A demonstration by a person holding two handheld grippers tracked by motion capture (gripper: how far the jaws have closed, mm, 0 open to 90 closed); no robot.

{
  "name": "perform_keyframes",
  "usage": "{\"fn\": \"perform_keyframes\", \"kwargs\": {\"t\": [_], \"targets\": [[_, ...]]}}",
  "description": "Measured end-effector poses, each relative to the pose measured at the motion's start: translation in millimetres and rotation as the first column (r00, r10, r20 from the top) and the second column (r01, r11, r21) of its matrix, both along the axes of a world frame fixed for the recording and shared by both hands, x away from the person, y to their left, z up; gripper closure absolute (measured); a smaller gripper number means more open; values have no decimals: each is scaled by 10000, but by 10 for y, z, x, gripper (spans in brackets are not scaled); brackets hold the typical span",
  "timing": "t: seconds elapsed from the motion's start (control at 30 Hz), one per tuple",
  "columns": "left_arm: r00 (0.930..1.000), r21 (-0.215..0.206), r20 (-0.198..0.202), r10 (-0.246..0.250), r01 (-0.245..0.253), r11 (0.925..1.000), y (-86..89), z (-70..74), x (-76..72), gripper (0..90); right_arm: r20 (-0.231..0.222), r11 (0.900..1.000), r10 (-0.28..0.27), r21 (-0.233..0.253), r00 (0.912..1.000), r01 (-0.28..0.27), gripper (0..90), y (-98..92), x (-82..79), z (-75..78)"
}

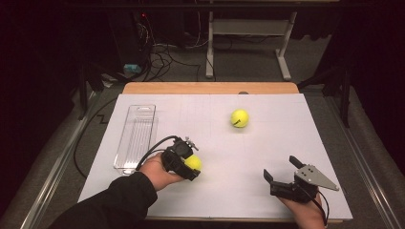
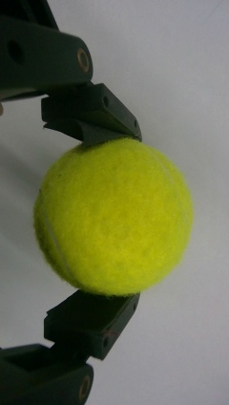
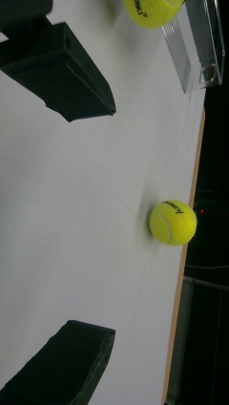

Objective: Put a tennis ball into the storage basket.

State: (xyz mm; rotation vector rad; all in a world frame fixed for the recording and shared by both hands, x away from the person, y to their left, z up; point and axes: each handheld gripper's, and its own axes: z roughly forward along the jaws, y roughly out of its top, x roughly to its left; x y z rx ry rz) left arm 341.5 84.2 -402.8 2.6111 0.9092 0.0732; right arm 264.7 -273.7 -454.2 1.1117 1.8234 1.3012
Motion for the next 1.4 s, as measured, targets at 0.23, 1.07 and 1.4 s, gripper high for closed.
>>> {"fn": "perform_keyframes", "kwargs": {"t": [0.23,1.07,1.4], "targets": [[9996,550,-224,-151,163,9984,-3,17,-37,269,-30,10000,20,-10,10000,-20,0,1,-3,-4],[9868,1375,-1603,-208,432,9896,143,236,144,269,-85,10000,76,3,9999,-76,0,4,-11,-5],[9813,1569,-1917,-149,457,9866,179,357,231,270,-73,9999,111,-33,9999,-111,0,3,-14,-6]]}}
